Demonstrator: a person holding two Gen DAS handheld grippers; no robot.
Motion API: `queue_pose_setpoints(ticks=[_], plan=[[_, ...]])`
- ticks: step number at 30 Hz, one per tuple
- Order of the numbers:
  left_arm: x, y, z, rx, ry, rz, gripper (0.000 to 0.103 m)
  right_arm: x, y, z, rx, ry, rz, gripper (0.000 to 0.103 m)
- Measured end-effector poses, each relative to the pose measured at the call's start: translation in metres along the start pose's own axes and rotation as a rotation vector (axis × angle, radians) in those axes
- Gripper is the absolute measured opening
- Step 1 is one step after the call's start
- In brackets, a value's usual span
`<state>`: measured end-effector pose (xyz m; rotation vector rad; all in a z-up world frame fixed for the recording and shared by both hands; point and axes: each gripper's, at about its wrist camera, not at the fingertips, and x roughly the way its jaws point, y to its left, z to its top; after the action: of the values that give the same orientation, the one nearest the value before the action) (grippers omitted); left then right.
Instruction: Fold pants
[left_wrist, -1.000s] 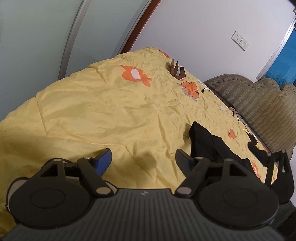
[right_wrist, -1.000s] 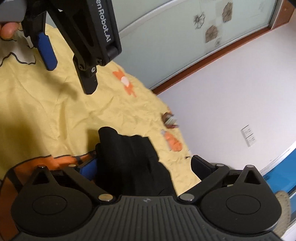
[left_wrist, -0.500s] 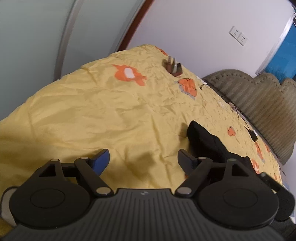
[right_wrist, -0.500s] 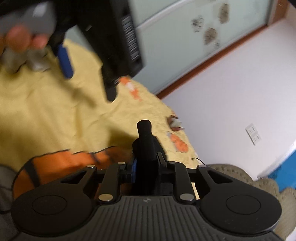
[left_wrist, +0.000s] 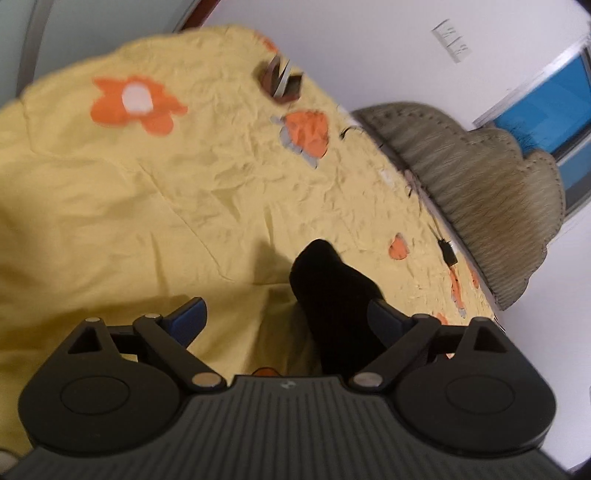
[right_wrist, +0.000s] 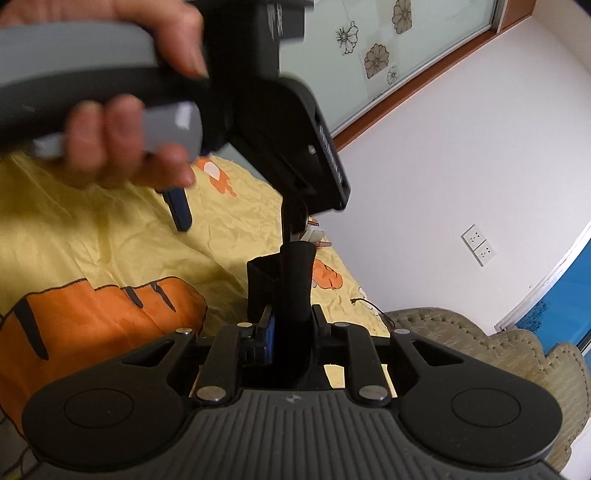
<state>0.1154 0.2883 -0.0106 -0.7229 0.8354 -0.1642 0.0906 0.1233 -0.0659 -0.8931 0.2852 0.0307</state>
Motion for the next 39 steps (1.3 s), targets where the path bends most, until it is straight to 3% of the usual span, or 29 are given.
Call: queue_pose_setpoints(ticks=[4,7,10,12,15,17,20,22,30,31,32,35,37,39], plan=[[0.020,0.004,0.009,-0.079,0.036,0.019,0.094,0.000,-0.003,-0.003,0.007,0.000,-0.002,0.018],[0.023,-0.005,0.015,-0.112,0.044,-0.050,0.094,0.000,-0.001,-0.006,-0.007,-0.003,0.000,0.018],[0.018,-0.020,0.013,-0.063,0.046,-0.083,0.095,0.001,-0.003,-0.006,-0.001,-0.001,0.001,0.018],[0.019,-0.024,0.012,-0.025,0.039,-0.065,0.096,0.002,-0.005,-0.007,0.009,0.001,-0.001,0.018],[0.020,-0.011,0.007,-0.022,0.077,-0.112,0.099,0.003,-0.007,-0.010,0.009,0.008,-0.005,0.018],[0.017,0.006,0.005,-0.075,0.072,-0.124,0.100,0.002,-0.010,-0.012,0.016,0.006,-0.005,0.018],[0.021,0.022,0.005,-0.218,0.081,-0.229,0.101,0.002,-0.007,-0.014,0.009,0.001,-0.002,0.018],[0.025,0.019,0.004,-0.248,0.078,-0.296,0.102,0.000,-0.005,-0.013,0.006,-0.004,0.004,0.018],[0.071,-0.027,0.014,-0.128,0.147,-0.218,0.102,-0.006,0.000,-0.015,-0.031,-0.010,0.010,0.017],[0.077,-0.032,0.015,-0.100,0.150,-0.190,0.097,-0.007,0.002,-0.016,-0.039,-0.013,0.011,0.017],[0.081,-0.037,0.016,-0.072,0.151,-0.160,0.079,-0.008,0.003,-0.016,-0.042,-0.013,0.009,0.018],[0.084,-0.049,0.013,0.014,0.170,-0.124,0.041,-0.008,-0.002,-0.019,-0.019,-0.004,0.008,0.018],[0.077,-0.061,0.009,0.112,0.144,-0.077,0.027,-0.009,-0.008,-0.022,0.008,0.001,0.002,0.018],[0.068,-0.068,0.003,0.139,0.117,-0.054,0.021,-0.009,-0.012,-0.024,0.030,0.008,0.000,0.018]])
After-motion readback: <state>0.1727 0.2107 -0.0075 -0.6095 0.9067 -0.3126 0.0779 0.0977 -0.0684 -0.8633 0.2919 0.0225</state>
